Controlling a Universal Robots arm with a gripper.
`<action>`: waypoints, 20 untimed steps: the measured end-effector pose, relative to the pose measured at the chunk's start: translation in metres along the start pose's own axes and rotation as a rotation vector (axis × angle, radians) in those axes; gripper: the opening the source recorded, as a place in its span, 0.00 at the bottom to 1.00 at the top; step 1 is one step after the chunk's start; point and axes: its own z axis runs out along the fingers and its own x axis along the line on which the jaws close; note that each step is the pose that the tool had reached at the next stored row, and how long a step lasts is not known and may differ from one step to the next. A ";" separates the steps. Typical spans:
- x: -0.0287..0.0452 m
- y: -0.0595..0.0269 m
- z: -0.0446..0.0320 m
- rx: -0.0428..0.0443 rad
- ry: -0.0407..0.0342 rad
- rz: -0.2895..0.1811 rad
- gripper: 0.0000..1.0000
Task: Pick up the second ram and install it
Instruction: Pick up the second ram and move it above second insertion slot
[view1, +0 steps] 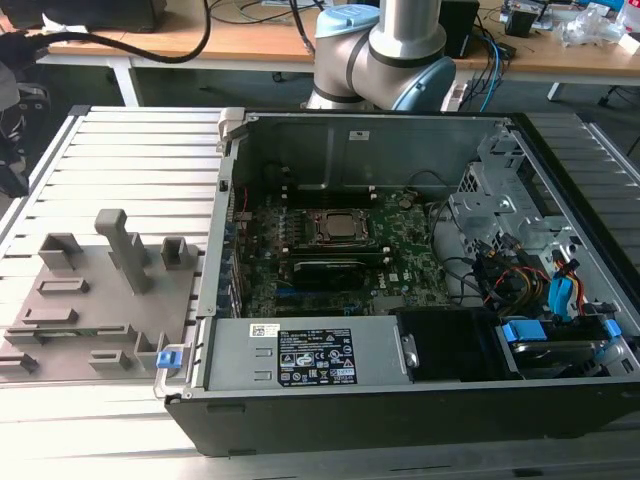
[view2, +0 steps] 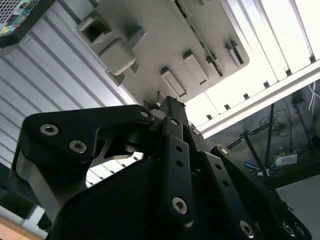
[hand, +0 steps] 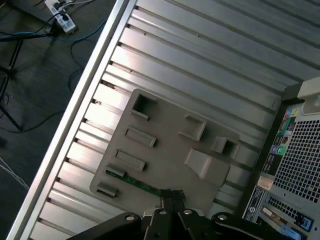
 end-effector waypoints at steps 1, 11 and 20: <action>0.0000 0.0000 0.0000 -0.0004 0.0006 -0.014 0.11; 0.0000 0.0000 0.0000 -0.0060 0.0111 -0.248 0.11; 0.0000 0.0000 0.0000 -0.0109 0.0200 -0.450 0.11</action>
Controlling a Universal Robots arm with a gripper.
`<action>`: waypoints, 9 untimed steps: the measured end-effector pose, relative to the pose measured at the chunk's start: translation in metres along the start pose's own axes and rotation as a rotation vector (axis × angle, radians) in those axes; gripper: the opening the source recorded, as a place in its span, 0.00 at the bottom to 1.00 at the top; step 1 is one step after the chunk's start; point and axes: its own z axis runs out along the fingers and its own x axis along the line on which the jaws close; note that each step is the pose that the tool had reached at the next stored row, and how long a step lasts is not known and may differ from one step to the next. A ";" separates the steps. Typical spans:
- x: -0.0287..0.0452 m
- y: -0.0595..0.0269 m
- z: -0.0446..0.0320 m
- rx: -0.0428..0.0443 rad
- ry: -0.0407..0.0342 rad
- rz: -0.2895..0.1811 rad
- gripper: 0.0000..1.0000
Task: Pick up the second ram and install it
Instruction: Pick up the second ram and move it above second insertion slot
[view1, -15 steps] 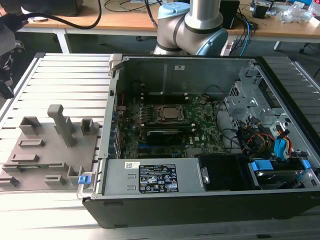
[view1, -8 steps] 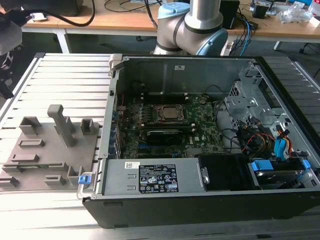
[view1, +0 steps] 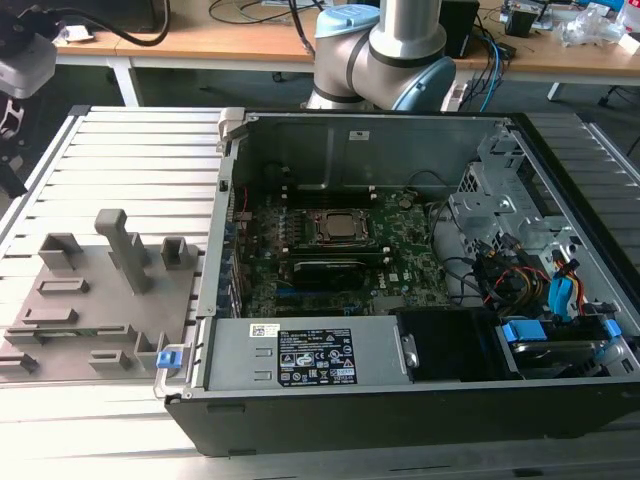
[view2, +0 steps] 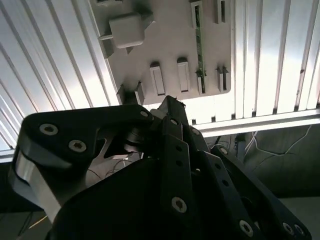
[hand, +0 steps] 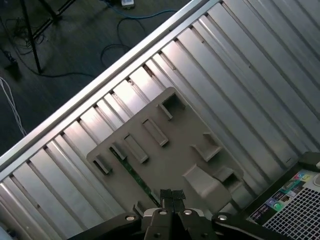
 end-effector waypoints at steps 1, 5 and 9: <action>0.0000 0.0000 0.0000 -0.0005 0.0008 -0.017 0.11; 0.0000 0.0000 0.0000 -0.0016 0.0029 -0.065 0.11; 0.0000 0.0000 0.0000 -0.0033 0.0059 -0.134 0.11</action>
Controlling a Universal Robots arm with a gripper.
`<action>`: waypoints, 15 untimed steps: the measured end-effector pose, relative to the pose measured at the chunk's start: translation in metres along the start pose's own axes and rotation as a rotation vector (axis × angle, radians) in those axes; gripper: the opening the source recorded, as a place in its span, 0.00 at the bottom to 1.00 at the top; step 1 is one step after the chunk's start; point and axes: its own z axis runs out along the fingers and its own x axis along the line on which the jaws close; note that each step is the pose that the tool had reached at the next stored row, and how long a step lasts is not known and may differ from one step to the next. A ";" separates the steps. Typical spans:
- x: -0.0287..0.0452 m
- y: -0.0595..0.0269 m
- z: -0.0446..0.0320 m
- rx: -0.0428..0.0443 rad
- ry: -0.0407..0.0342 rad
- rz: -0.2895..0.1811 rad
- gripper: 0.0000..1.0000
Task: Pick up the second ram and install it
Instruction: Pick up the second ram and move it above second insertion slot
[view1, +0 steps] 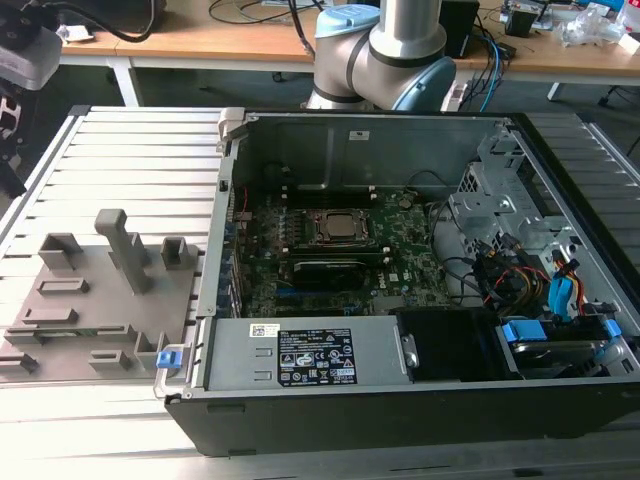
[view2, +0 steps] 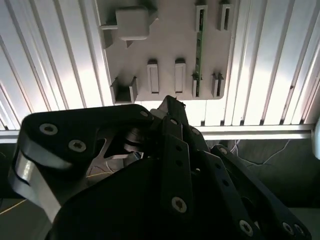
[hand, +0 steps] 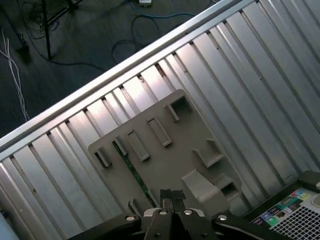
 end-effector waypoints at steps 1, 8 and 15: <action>0.0000 0.0000 0.0000 -0.0006 0.0010 -0.022 0.11; 0.0000 -0.0001 0.0000 -0.0026 0.0058 -0.119 0.11; 0.0000 -0.0001 0.0003 0.0048 0.0378 -0.306 0.11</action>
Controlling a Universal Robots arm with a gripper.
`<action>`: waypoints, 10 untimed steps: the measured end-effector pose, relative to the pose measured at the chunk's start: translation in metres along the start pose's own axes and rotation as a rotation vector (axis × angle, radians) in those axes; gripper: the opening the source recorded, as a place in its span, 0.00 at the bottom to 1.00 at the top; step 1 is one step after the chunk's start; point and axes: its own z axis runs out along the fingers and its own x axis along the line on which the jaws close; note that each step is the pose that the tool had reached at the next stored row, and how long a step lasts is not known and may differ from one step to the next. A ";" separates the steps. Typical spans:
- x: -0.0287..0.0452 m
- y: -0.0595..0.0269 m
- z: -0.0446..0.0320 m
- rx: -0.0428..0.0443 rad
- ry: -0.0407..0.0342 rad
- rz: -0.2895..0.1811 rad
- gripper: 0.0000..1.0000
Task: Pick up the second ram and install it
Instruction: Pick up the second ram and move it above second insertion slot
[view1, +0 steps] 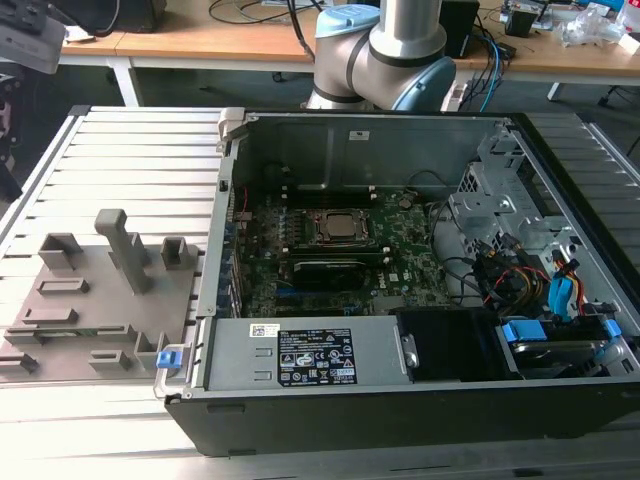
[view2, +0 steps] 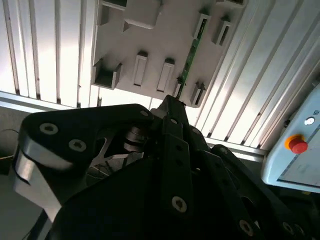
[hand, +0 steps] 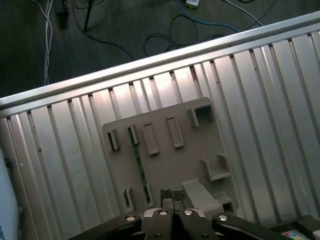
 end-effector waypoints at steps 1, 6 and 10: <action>-0.0001 0.0001 -0.0002 -0.0001 0.0021 -0.033 0.11; -0.0001 0.0001 -0.0001 0.0001 0.0025 -0.049 0.11; -0.0001 0.0001 -0.0001 0.0001 0.0026 -0.050 0.11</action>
